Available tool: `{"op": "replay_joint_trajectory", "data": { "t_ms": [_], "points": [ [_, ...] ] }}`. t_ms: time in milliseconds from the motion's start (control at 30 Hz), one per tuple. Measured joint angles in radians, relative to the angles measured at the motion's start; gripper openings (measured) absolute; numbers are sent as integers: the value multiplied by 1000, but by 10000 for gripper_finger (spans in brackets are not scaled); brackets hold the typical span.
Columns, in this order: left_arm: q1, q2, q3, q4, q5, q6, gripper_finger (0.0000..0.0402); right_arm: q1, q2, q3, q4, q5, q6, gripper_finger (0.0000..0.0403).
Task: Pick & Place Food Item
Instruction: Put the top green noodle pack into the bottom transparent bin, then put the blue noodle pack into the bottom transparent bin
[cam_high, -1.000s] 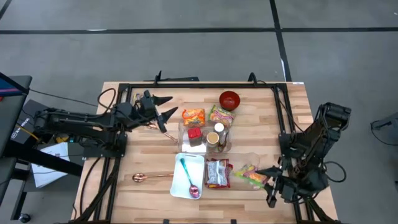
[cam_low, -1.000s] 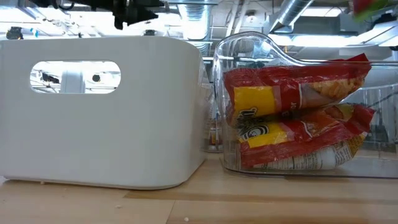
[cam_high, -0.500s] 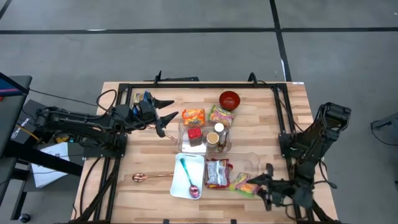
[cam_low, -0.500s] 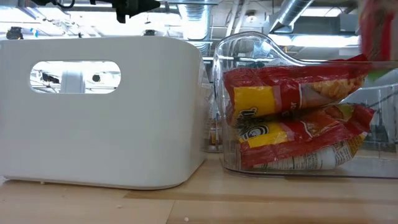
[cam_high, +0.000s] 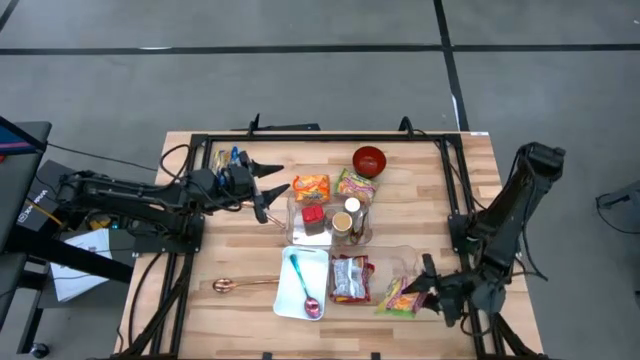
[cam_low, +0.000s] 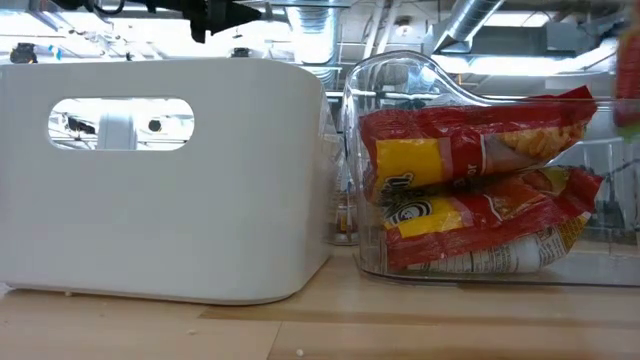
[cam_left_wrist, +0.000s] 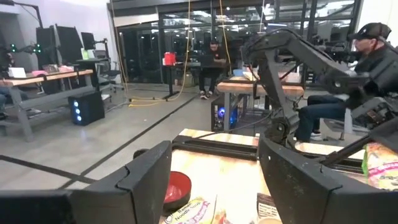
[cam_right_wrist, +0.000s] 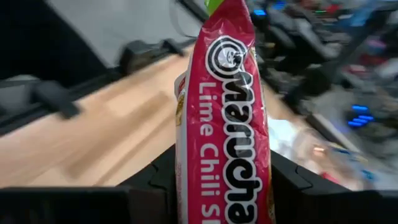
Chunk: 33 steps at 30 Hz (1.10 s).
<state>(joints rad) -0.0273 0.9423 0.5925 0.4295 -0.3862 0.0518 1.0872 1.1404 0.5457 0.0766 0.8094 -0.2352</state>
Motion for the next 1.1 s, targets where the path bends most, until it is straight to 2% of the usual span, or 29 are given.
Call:
{"op": "replay_joint_trajectory", "data": {
  "t_ms": [100,167,433,633,833,1100],
  "points": [
    [0,26,0,1,0,25,237,-39,-58,0,-67,-123,-1,145],
    [6,49,0,24,0,40,237,-71,-80,0,-87,-155,-26,144],
    [23,116,0,100,-1,57,237,-195,-81,0,-155,-184,-127,138],
    [23,120,0,114,7,82,237,-274,-35,0,-160,-184,-85,148],
    [23,119,0,119,20,83,237,-345,-30,0,-166,-182,35,182],
    [23,119,0,119,20,83,237,-303,-30,1,-162,-183,85,241]
  ]
}}
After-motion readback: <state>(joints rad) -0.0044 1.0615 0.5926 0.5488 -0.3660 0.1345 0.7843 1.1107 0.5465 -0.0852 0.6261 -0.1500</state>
